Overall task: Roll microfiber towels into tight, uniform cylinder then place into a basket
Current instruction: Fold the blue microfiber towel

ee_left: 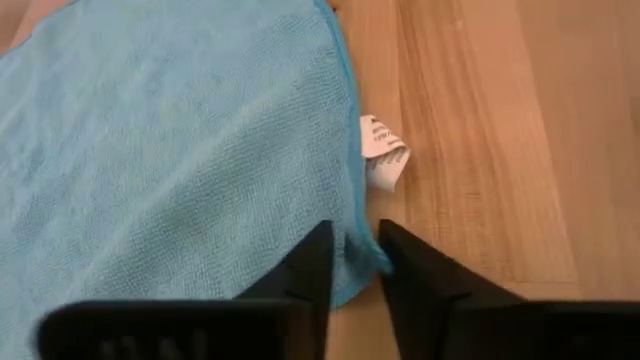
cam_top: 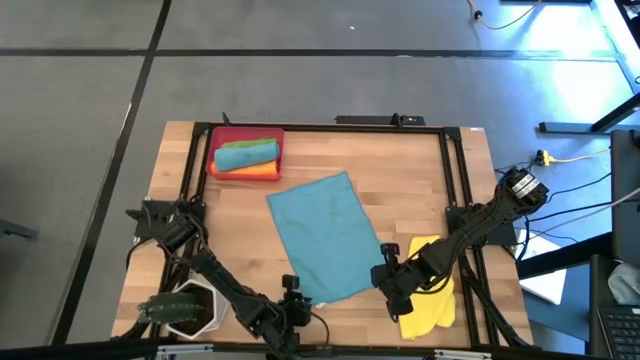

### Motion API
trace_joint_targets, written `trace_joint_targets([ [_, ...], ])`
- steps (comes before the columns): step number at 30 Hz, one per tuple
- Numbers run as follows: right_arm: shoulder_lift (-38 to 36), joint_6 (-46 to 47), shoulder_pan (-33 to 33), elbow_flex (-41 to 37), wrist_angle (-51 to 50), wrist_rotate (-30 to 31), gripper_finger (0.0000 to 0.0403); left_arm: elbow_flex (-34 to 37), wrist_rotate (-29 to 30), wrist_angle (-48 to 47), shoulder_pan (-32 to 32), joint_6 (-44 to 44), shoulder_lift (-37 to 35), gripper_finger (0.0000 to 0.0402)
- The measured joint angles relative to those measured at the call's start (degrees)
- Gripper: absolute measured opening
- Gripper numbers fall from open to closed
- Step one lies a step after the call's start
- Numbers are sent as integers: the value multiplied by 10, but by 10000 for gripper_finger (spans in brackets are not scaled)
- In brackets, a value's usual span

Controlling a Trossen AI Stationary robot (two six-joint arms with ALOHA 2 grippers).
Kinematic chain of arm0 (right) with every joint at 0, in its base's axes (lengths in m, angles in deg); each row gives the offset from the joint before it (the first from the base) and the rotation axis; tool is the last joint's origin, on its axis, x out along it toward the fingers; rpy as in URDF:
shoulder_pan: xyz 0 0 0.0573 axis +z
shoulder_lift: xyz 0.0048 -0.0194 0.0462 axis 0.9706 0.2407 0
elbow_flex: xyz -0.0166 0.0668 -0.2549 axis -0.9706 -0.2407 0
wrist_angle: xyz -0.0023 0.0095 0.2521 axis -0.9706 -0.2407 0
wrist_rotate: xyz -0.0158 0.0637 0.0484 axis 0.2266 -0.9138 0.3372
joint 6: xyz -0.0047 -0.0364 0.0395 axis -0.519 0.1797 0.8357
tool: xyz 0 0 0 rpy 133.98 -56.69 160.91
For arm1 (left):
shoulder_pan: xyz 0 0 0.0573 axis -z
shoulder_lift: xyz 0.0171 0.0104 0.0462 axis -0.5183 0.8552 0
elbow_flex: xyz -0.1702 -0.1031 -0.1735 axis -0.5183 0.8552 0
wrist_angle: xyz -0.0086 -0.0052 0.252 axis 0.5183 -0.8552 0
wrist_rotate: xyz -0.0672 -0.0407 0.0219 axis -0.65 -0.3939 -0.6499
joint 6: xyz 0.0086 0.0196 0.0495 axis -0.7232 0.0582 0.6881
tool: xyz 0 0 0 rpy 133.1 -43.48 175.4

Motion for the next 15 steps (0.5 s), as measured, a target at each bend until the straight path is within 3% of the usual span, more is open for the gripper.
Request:
trace_joint_targets([
  [5, 0, -4, 1, 0, -5, -5, 17, 0, -1, 0, -1, 0, 0, 7],
  [10, 0, 0, 23, 0, -26, -37, 32, 0, 20, 0, 4, -13, 0, 2],
  [15, 0, 2, 71, 0, -67, -30, 79, 0, 57, 1, 11, -26, 0, 1],
])
